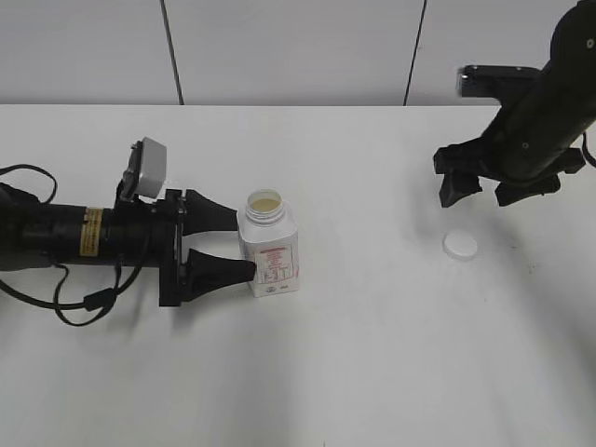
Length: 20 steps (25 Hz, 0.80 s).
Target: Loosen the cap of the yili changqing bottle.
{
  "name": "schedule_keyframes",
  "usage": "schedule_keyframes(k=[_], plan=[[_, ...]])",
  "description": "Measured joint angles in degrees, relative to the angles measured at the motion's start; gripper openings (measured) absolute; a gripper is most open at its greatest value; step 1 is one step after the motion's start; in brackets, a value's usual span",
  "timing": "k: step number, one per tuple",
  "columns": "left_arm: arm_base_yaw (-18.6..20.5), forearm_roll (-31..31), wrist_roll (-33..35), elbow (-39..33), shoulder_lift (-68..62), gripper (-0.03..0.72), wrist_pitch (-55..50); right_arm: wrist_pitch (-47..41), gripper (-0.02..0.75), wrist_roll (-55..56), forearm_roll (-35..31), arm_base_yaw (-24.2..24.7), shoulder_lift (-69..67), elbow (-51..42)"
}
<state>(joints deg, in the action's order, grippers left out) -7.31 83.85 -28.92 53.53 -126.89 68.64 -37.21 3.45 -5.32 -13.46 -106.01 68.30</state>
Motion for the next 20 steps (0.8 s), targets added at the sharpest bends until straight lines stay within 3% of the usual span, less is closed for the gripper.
schedule_keyframes(k=[6, 12, 16, 20], plan=[[4.4, 6.8, -4.6, 0.0, 3.8, 0.582, -0.9, -0.1, 0.596, -0.7, -0.8, -0.1, 4.3, 0.0], [5.5, 11.6, -12.8, 0.0, 9.4, 0.582, -7.6, -0.3, 0.595, -3.1, -0.8, -0.1, 6.7, 0.0], [5.5, 11.8, -16.5, 0.0, 15.6, 0.582, -16.4, -0.3, 0.595, -4.1, 0.8, -0.1, 7.5, 1.0], [5.5, 8.9, -18.6, 0.0, 22.0, 0.582, -31.9, -0.2, 0.595, -4.3, 3.7, -0.1, 7.6, 3.8]])
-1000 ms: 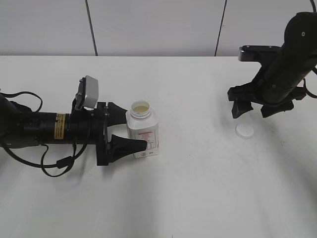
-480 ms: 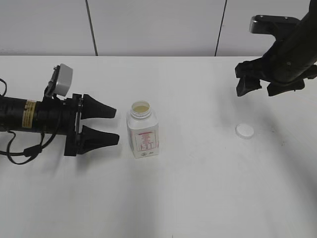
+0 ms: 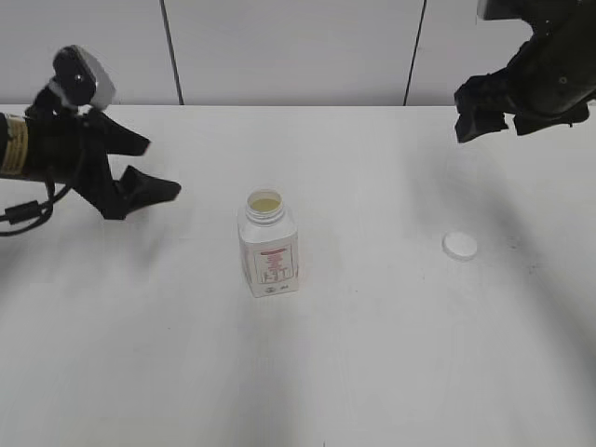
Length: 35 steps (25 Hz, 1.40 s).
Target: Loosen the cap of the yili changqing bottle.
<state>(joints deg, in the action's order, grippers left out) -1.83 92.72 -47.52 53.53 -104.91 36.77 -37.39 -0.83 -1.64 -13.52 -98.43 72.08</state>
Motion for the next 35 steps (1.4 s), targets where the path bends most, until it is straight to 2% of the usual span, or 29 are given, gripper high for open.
schedule_keyframes(k=[8, 14, 17, 21, 23, 26, 30, 35], plan=[[0.0, -16.4, -0.3, -0.1, 7.3, 0.578, -35.5, 0.0, 0.595, 0.0, 4.3, 0.0, 0.0, 5.7], [0.0, -31.4, 0.8, -0.1, 9.3, 0.575, -53.1, -4.7, 0.595, -0.1, 7.3, 0.0, 0.0, 10.0], [0.0, -43.1, 9.5, 0.6, 10.7, 0.568, -59.1, -11.1, 0.595, -0.1, 8.2, 0.2, 0.0, 13.2], [0.0, -63.1, 29.1, 6.3, 11.4, 0.523, -70.4, -18.5, 0.595, -0.1, 9.7, 0.2, 0.0, 16.9], [0.0, -70.2, 36.9, 9.9, 11.4, 0.512, -75.8, -21.5, 0.595, -0.1, 9.7, 0.5, 0.0, 18.3], [0.0, -75.3, 41.3, 14.7, 11.6, 0.509, -82.1, -25.9, 0.595, -0.8, 7.0, 2.7, 0.0, 19.7], [0.0, -79.5, 46.1, 19.6, 11.6, 0.51, -89.7, -31.3, 0.595, -4.0, 1.6, 8.5, 0.0, 19.9], [0.0, -85.1, 49.2, 21.7, 12.0, 0.553, -98.5, -32.0, 0.595, -6.2, 0.3, 12.2, 1.1, 19.9]])
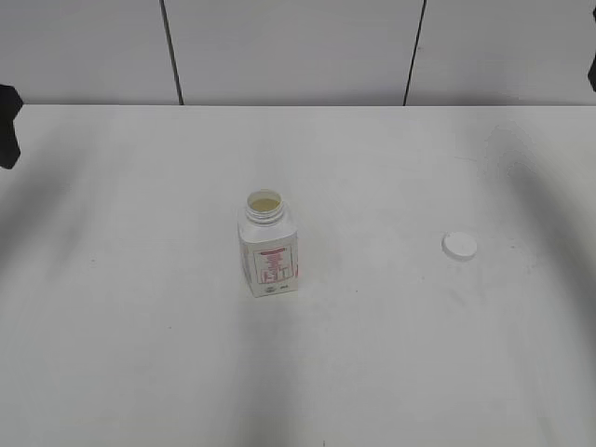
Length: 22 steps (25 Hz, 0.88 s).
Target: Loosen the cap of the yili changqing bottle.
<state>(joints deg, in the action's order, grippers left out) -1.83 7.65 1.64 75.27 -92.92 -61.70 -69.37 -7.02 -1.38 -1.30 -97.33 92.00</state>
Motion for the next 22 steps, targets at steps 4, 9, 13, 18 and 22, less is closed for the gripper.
schedule_keyframes(k=[4, 9, 13, 18, 22], plan=[[0.0, -0.9, 0.3, 0.0, 1.4, 0.559, -6.7, -0.1, 0.594, -0.3, -1.0, 0.1, 4.0, 0.0], [0.0, -2.5, 0.3, -2.1, 7.8, 0.559, -7.7, -0.1, 0.594, -0.5, -1.5, 0.1, 11.3, -4.5], [0.0, -3.7, 0.3, -7.2, 16.0, 0.559, -7.8, -0.2, 0.594, -0.5, -1.5, 0.1, 18.1, -11.0], [0.0, -3.8, 0.3, -15.4, 26.7, 0.56, -6.3, -0.3, 0.594, -0.5, -1.5, 0.1, 28.0, -19.6], [0.0, -3.9, 0.3, -22.4, 35.7, 0.558, -4.4, -0.4, 0.594, -0.6, -2.0, 0.1, 34.4, -27.1]])
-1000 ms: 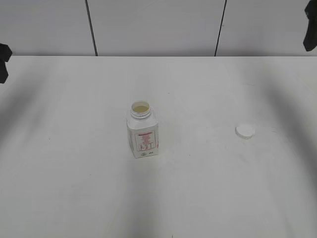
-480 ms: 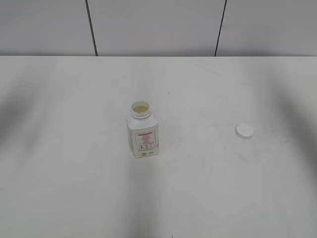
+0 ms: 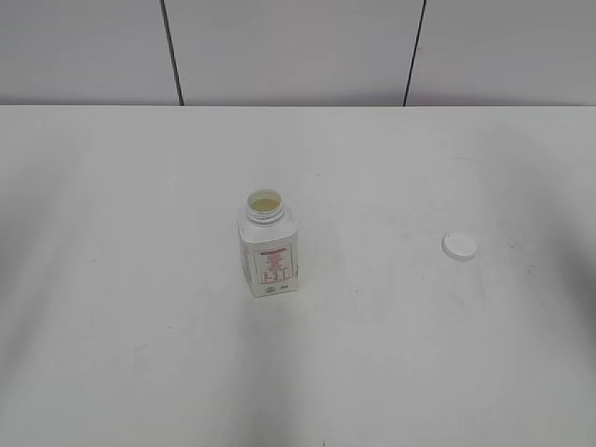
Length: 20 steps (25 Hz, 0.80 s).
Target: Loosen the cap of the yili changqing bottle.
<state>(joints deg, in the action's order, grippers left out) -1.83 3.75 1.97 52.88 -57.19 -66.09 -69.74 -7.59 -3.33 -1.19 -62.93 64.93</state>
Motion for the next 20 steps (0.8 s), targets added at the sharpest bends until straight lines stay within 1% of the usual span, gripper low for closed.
schedule_keyframes(k=[6, 11, 15, 20], plan=[[0.0, 0.0, 0.0, -9.6, 15.4, 0.555, -0.4, 0.8, 0.594, 0.0, -0.2, 0.0, 8.7, -10.2], [0.0, -0.7, 0.0, -16.6, 26.8, 0.551, -0.5, 1.5, 0.594, 0.0, -0.2, 0.0, 15.4, -16.3], [0.0, -1.8, 0.0, -20.5, 34.4, 0.542, 0.6, 1.8, 0.594, 0.0, -0.1, 0.0, 20.7, -20.1], [0.0, -2.6, 0.0, -22.5, 39.9, 0.533, 4.7, 1.9, 0.594, 0.1, -0.2, 0.0, 25.0, -22.4]])
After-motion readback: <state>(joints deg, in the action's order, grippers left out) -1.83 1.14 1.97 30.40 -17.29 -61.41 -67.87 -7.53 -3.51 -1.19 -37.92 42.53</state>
